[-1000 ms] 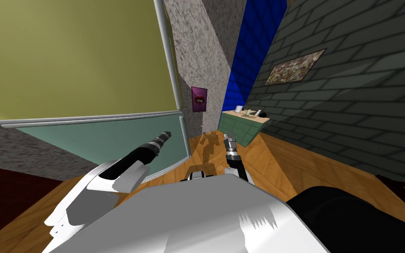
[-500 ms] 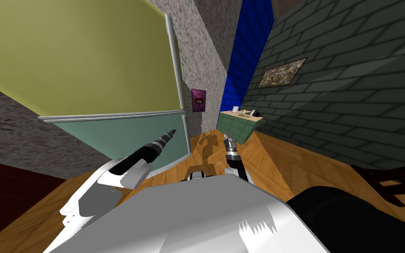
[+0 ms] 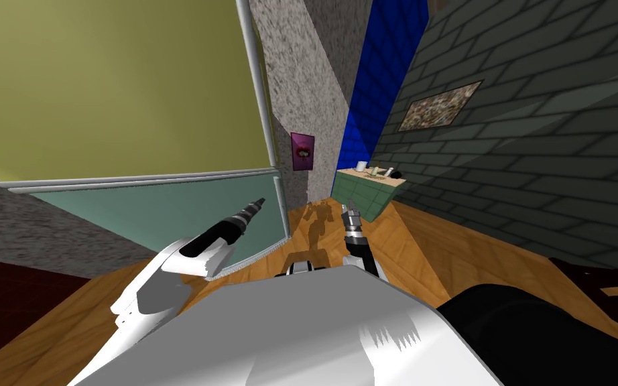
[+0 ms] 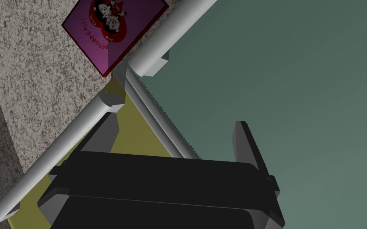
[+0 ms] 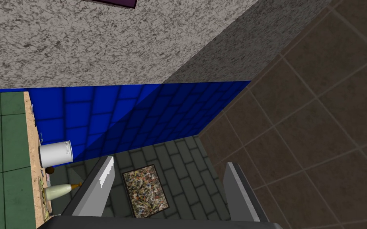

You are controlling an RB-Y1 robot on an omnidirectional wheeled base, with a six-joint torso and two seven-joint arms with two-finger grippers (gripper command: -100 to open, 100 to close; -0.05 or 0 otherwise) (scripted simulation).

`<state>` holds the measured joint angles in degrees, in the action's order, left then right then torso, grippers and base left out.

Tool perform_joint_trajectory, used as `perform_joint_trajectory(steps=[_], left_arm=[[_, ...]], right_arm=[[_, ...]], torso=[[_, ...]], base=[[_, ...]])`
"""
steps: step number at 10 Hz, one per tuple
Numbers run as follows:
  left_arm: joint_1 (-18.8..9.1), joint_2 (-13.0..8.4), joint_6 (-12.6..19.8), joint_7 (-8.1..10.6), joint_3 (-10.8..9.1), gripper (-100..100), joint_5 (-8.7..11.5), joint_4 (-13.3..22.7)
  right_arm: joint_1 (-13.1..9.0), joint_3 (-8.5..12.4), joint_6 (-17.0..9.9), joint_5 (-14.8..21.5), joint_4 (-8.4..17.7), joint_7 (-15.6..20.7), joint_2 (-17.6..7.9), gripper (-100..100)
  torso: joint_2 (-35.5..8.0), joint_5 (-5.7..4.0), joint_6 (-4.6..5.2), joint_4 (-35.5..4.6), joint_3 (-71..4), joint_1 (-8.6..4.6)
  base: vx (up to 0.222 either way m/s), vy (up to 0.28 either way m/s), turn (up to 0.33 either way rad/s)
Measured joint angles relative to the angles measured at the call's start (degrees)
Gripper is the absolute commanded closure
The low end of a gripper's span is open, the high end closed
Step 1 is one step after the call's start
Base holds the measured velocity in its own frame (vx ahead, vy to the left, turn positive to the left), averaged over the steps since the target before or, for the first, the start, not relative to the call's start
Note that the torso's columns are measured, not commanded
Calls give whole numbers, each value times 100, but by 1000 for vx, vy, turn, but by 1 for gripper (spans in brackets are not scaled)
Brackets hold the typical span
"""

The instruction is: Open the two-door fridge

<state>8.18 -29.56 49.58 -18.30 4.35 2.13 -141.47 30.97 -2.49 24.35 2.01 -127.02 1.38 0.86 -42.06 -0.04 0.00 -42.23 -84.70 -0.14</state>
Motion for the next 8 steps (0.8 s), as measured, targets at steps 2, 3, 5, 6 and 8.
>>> perform_joint_trajectory(steps=[2,3,5,6,8], left_arm=[[-67,75,-47,37,-105,-100,-87,24],[-172,100,-22,59,-183,-100,-113,23],[-274,124,28,104,-357,-100,-151,95],[-333,160,51,120,-418,-100,-203,169],[-409,173,71,148,-564,-100,-243,224]], right_arm=[[1,0,0,0,0,0,0,0],[1,0,0,0,0,0,0,0],[0,0,0,0,0,0,0,0],[0,0,0,0,0,0,0,0],[0,0,0,0,0,0,0,0]], torso=[[-3,2,0,0,1,8],[-11,3,0,-2,5,12],[-29,7,-1,-8,18,27],[-29,7,0,-7,17,21],[-25,3,0,-6,14,12]], base=[[268,-112,23],[233,-127,30],[247,-90,28],[248,-118,23],[233,-108,25]])
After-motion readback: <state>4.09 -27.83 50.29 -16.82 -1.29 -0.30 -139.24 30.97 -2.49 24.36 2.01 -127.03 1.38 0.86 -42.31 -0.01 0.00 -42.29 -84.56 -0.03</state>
